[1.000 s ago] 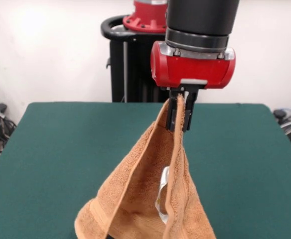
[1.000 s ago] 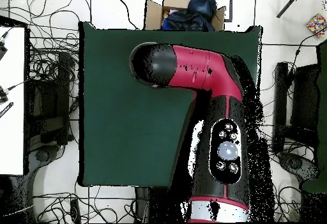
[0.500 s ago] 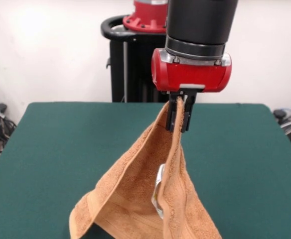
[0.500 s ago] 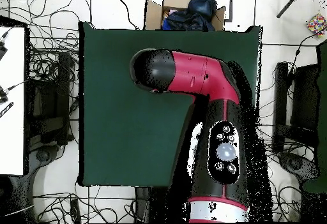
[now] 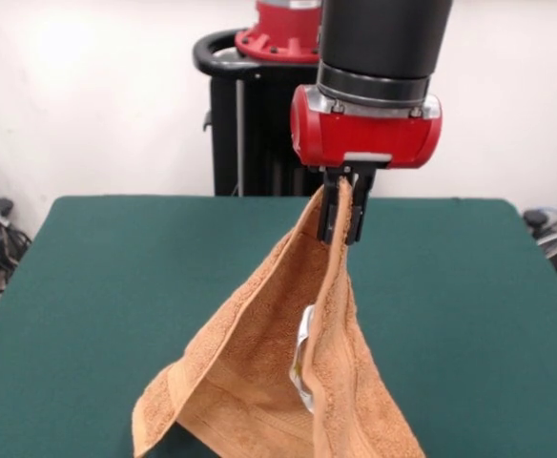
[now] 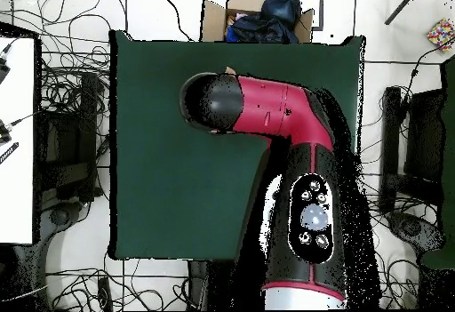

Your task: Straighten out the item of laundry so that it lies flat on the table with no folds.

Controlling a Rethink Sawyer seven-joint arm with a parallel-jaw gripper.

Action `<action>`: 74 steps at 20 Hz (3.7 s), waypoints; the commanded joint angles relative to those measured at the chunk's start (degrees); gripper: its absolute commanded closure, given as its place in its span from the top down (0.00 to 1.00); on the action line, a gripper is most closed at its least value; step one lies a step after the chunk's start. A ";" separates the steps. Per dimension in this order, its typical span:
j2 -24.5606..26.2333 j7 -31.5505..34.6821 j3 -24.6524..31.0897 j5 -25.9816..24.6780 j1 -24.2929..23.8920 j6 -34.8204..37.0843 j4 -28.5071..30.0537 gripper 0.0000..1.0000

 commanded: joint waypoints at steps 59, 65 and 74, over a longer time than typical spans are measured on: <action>-9.14 6.00 1.57 -5.35 2.19 -20.34 33.57 0.00; -10.29 6.10 2.21 -6.94 2.07 -22.03 36.71 0.00; -10.31 7.17 2.99 -7.35 2.26 -23.07 38.05 0.00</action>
